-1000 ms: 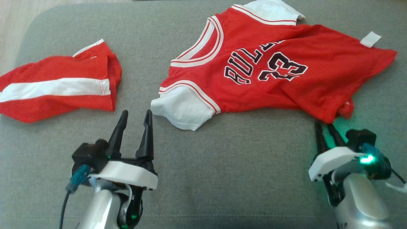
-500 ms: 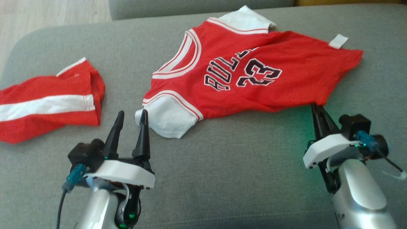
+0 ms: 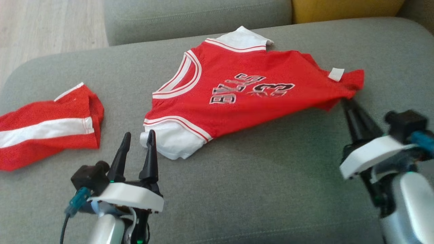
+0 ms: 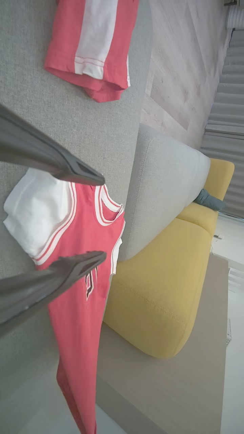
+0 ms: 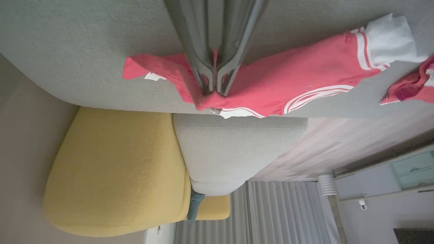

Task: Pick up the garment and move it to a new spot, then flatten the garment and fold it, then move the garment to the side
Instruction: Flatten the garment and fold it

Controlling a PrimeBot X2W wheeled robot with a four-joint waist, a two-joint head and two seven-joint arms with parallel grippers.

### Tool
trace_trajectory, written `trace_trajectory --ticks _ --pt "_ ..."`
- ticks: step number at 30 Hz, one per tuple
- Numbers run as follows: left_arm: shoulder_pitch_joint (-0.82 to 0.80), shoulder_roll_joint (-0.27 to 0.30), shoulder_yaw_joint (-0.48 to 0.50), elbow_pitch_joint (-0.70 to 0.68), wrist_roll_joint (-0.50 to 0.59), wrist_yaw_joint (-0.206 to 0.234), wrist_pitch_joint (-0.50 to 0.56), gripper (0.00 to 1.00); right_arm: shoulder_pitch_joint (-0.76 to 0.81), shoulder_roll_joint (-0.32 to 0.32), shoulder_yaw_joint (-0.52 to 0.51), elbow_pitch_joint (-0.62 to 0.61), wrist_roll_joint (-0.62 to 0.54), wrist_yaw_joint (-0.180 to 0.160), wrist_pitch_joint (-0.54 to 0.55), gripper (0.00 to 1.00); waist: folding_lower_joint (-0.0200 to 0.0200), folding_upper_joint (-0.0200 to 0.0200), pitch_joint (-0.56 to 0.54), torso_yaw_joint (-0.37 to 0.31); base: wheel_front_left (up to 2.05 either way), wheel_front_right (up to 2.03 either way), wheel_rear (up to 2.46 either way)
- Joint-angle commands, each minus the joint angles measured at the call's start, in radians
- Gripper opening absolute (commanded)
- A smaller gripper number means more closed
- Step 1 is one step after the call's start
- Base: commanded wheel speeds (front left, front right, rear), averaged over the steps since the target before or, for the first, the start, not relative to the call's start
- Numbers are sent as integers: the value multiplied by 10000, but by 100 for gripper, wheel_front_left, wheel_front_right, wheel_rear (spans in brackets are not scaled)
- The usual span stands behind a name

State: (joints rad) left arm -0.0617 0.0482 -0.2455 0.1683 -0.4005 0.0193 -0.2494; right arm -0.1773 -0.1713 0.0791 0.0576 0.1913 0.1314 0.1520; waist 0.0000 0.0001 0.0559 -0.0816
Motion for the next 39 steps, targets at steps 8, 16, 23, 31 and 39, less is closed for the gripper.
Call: trace_trajectory --ticks 8,16,23,31,39 --pt "-776 20 82 -276 44 -50 -124 100 -874 -754 -827 -266 182 -7 775 0 0 -1 691 480 0 0 0" --pt "-1167 20 -143 -104 44 -111 -124 100 -2269 -1624 -770 2089 251 -7 894 0 0 -1 1254 1091 0 0 0" --pt "-1412 20 -369 -40 39 -172 -124 100 -3948 -2495 578 4206 447 -7 821 0 0 -1 1630 1443 0 0 0" --pt "-1694 20 -619 -17 -58 -113 -124 100 -5695 -3209 1673 6738 370 -7 342 0 0 -1 1894 1811 0 0 0" --pt "-1732 20 -609 45 -78 -8 -124 100 -6563 -3080 2340 8558 479 -7 -404 100 0 -1 1867 1728 0 0 0"
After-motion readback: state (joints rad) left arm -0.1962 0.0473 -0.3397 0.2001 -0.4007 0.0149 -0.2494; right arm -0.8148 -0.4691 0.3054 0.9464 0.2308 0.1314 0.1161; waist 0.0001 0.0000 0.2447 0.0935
